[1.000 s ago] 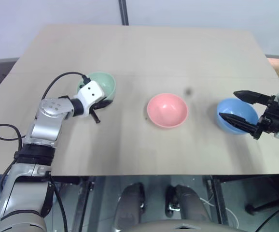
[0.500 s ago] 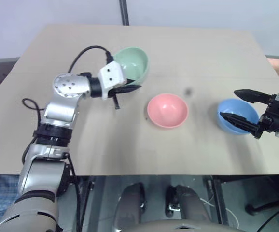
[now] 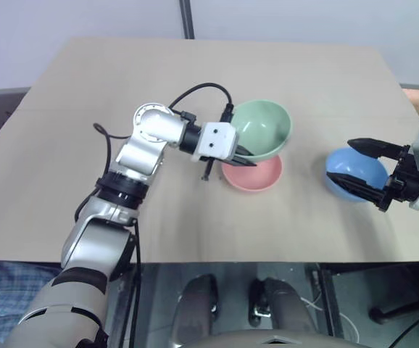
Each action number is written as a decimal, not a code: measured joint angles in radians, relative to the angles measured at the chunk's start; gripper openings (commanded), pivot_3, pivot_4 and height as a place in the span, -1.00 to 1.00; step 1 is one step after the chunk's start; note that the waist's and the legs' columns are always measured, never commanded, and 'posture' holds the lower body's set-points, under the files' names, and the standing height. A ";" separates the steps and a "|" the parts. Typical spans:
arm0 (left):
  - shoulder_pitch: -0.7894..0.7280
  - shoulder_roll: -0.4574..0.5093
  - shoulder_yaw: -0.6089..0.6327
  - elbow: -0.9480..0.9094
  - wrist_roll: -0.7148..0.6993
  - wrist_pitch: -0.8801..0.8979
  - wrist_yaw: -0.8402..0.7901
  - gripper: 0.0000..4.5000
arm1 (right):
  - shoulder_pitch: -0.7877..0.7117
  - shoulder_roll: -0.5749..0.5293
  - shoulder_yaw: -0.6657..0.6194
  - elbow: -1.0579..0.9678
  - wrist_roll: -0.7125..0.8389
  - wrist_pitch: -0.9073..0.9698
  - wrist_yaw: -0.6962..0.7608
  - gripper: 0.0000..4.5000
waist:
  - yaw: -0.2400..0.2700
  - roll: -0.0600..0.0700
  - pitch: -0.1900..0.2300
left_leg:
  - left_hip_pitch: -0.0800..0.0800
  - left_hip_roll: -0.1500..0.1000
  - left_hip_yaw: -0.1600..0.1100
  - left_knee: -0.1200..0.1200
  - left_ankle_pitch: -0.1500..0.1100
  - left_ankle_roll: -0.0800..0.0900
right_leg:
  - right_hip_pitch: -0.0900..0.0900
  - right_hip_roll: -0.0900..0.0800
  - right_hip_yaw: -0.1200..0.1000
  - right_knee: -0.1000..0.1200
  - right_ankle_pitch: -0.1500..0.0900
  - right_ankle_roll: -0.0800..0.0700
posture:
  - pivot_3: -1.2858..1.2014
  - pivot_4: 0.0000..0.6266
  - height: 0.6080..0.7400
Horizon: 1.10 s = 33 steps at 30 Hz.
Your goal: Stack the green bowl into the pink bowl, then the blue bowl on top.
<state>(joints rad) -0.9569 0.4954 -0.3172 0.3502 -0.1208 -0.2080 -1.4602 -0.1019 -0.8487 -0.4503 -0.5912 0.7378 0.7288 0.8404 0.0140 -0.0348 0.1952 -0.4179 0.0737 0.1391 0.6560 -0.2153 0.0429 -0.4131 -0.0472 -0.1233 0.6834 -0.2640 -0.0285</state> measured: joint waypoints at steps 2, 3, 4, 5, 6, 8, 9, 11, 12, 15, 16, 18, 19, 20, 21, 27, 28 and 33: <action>-0.004 -0.011 -0.004 0.016 -0.001 -0.017 -0.020 -0.99 | 0.009 0.000 0.000 -0.003 0.004 0.000 -0.005 0.99 | -0.001 0.000 0.000 | 0.000 0.000 0.000 0.000 0.000 0.000 | 0.000 0.000 0.000 0.000 0.000 0.000 | 0.03 -0.52 1.00; -0.004 -0.013 -0.006 0.019 -0.002 -0.019 -0.032 -0.99 | 0.013 0.000 -0.001 -0.005 0.008 0.000 -0.009 0.99 | -0.001 0.000 0.000 | 0.000 0.000 0.000 0.000 0.000 0.000 | 0.000 0.000 0.000 0.000 0.000 0.000 | 0.03 -0.52 1.00; -0.005 -0.015 -0.006 0.022 -0.004 -0.021 -0.048 -0.99 | 0.017 0.000 -0.002 -0.011 0.009 0.000 -0.013 0.99 | -0.001 0.000 0.000 | 0.000 0.000 0.000 0.000 0.000 0.000 | 0.000 0.001 0.000 0.000 0.000 0.000 | 0.03 -0.52 1.00; -0.005 -0.015 -0.006 0.026 -0.009 -0.023 -0.063 -0.99 | 0.019 0.000 -0.003 -0.018 0.010 0.000 -0.018 0.99 | -0.001 0.000 0.000 | 0.000 0.000 0.000 0.000 0.000 0.000 | 0.000 0.001 0.000 0.000 0.000 0.000 | 0.03 -0.52 1.00; -0.005 -0.015 -0.006 0.027 -0.011 -0.023 -0.072 -0.99 | 0.020 -0.001 -0.003 -0.021 0.013 0.000 -0.020 0.99 | -0.001 0.000 0.000 | 0.000 0.000 0.000 0.000 0.000 0.000 | 0.000 0.001 0.000 0.000 0.000 0.000 | 0.03 -0.52 1.00; -0.005 -0.017 -0.006 0.029 -0.017 -0.024 -0.094 -0.62 | 0.029 -0.005 -0.009 -0.023 0.016 0.000 -0.025 0.99 | 0.000 0.000 0.000 | 0.000 0.000 0.000 0.001 0.000 0.000 | 0.000 0.000 0.000 0.000 0.000 0.000 | 0.03 -0.52 1.00; -0.005 -0.017 -0.006 0.029 -0.020 -0.024 -0.100 -0.46 | 0.033 -0.006 -0.010 -0.023 0.017 0.000 -0.027 0.99 | 0.000 0.000 0.000 | 0.000 0.000 0.000 0.001 0.000 0.000 | 0.000 0.000 0.000 0.000 0.000 0.000 | 0.03 -0.52 1.00; -0.005 -0.017 -0.006 0.029 -0.020 -0.026 -0.110 -0.05 | 0.036 -0.006 -0.012 -0.024 0.018 0.000 -0.033 0.99 | 0.000 0.000 0.000 | 0.000 0.000 0.000 0.001 0.000 0.000 | 0.000 0.000 0.000 0.001 0.000 0.000 | 0.03 -0.52 1.00; -0.005 -0.017 -0.006 0.031 -0.021 -0.033 -0.112 0.13 | 0.036 -0.006 -0.012 -0.024 0.019 0.000 -0.036 0.99 | 0.000 0.000 0.000 | 0.000 0.000 0.000 0.001 0.000 0.000 | 0.000 0.000 0.000 0.001 0.000 0.000 | 0.03 -0.52 1.00; -0.005 -0.021 -0.004 0.036 -0.022 -0.049 -0.107 0.56 | 0.037 -0.007 -0.013 -0.024 0.020 -0.002 -0.038 0.99 | 0.000 0.000 0.000 | 0.000 0.000 -0.001 0.002 0.000 0.000 | 0.000 0.000 0.000 0.001 0.000 0.000 | 0.03 -0.52 1.00; -0.005 -0.021 -0.002 0.036 -0.022 -0.051 -0.105 0.56 | 0.037 -0.007 -0.013 -0.024 0.020 -0.003 -0.039 0.99 | 0.000 0.000 0.000 | 0.000 0.000 -0.001 0.002 0.000 0.000 | 0.000 0.000 0.000 0.001 0.000 0.000 | 0.03 -0.52 1.00; -0.007 -0.027 0.008 0.045 -0.029 -0.046 -0.088 0.56 | 0.037 -0.007 -0.013 -0.024 0.020 -0.008 -0.040 0.99 | 0.000 0.000 0.000 | 0.000 0.000 -0.001 0.002 0.000 0.000 | 0.000 0.000 0.000 0.001 0.000 0.000 | 0.03 -0.52 1.00; -0.009 -0.028 0.013 0.049 -0.032 -0.041 -0.082 0.56 | 0.036 -0.007 -0.013 -0.024 0.021 -0.010 -0.040 0.99 | 0.000 0.000 0.000 | 0.000 0.000 -0.001 0.002 0.000 0.000 | 0.000 0.000 0.000 0.001 0.000 0.000 | 0.03 -0.52 1.00; -0.009 -0.030 0.026 0.051 -0.040 -0.027 -0.068 0.56 | 0.035 -0.007 -0.013 -0.024 0.022 -0.011 -0.041 0.99 | -0.001 0.000 0.000 | 0.000 0.000 -0.001 0.002 0.000 0.000 | 0.000 0.000 0.000 0.001 0.000 0.000 | 0.03 -0.52 1.00; -0.012 -0.031 0.043 0.052 -0.045 -0.011 -0.052 0.56 | 0.035 -0.008 -0.012 -0.024 0.022 -0.011 -0.041 0.99 | -0.001 0.000 0.000 | 0.000 0.001 -0.001 0.002 0.000 0.000 | 0.000 0.000 0.000 0.001 0.000 0.000 | 0.03 -0.52 1.00; 0.023 0.016 0.168 0.008 -0.128 0.186 0.065 0.56 | 0.037 -0.011 -0.008 -0.022 0.021 -0.013 -0.042 0.99 | -0.006 0.001 0.000 | 0.000 0.001 -0.001 0.002 0.000 0.000 | 0.000 0.000 0.001 0.003 0.000 0.000 | 0.03 -0.52 1.00; 0.060 0.047 0.192 -0.024 -0.147 0.227 0.072 0.56 | 0.038 -0.012 -0.003 -0.022 0.019 -0.013 -0.044 0.99 | -0.009 0.001 0.000 | 0.001 0.001 -0.001 0.002 0.000 0.000 | 0.000 0.000 0.001 0.003 0.000 0.000 | 0.03 -0.52 1.00; 0.193 0.155 0.277 -0.140 -0.236 0.400 0.091 0.56 | 0.042 -0.014 0.020 -0.016 -0.004 -0.013 -0.060 0.99 | -0.010 0.001 0.000 | 0.001 0.001 -0.001 0.004 0.000 0.000 | 0.000 0.000 0.001 0.005 0.000 0.000 | 0.03 -0.52 1.00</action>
<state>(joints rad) -0.7638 0.6503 -0.0402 0.2106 -0.3570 0.1918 -1.3690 -0.0602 -0.8629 -0.4304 -0.6071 0.7342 0.7155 0.7803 0.0039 -0.0341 0.1948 -0.4170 0.0749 0.1384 0.6599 -0.2153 0.0428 -0.4130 -0.0475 -0.1224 0.6886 -0.2642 -0.0285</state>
